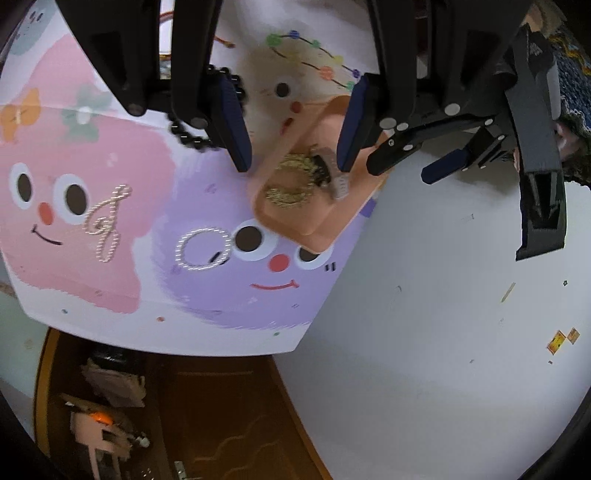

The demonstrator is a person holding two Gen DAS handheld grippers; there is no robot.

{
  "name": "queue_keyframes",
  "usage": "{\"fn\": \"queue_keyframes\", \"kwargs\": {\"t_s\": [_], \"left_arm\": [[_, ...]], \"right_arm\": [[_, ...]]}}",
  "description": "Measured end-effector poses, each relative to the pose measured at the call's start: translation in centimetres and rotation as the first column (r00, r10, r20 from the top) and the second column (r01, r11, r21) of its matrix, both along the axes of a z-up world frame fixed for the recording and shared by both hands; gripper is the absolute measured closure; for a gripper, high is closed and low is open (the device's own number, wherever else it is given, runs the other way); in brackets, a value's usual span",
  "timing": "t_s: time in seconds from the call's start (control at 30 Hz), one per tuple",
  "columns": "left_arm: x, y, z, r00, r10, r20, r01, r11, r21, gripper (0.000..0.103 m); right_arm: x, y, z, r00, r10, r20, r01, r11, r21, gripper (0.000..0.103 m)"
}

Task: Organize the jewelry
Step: 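Grasp the pearl bracelet with the left tool while the right tool grasps the pearl necklace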

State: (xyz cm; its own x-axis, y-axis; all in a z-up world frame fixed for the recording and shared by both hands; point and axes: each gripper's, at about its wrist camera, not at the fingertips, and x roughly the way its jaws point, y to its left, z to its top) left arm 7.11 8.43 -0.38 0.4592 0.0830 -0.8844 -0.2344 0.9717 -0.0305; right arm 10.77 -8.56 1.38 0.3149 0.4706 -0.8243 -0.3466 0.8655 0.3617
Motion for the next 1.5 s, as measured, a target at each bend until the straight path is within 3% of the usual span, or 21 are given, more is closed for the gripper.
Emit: {"fn": "queue_keyframes", "kwargs": {"t_s": [0.63,1.0,1.2,1.5], "left_arm": [[4.2,-7.3,2.0,0.993,-0.119,0.015,0.118,0.992,0.045,0.027],[10.2,-9.0,3.5,0.982,-0.186,0.016,0.184,0.981,0.066,0.027],[14.8,-8.1,1.0,0.976,-0.202,-0.086,0.204,0.979,0.024,0.027],[19.4,-8.1,-5.1,0.943,-0.228,-0.242,0.236,0.972,0.005,0.027]], "right_arm": [[1.5,-9.0,0.1,0.993,-0.112,0.044,0.113,0.993,-0.026,0.055],[5.2,-14.0,0.9,0.989,-0.145,0.004,0.145,0.988,-0.049,0.055],[8.5,-14.4,0.3,0.989,-0.146,-0.027,0.143,0.986,-0.086,0.055],[12.8,-14.4,-5.2,0.971,-0.192,-0.141,0.169,0.972,-0.161,0.055]]}}
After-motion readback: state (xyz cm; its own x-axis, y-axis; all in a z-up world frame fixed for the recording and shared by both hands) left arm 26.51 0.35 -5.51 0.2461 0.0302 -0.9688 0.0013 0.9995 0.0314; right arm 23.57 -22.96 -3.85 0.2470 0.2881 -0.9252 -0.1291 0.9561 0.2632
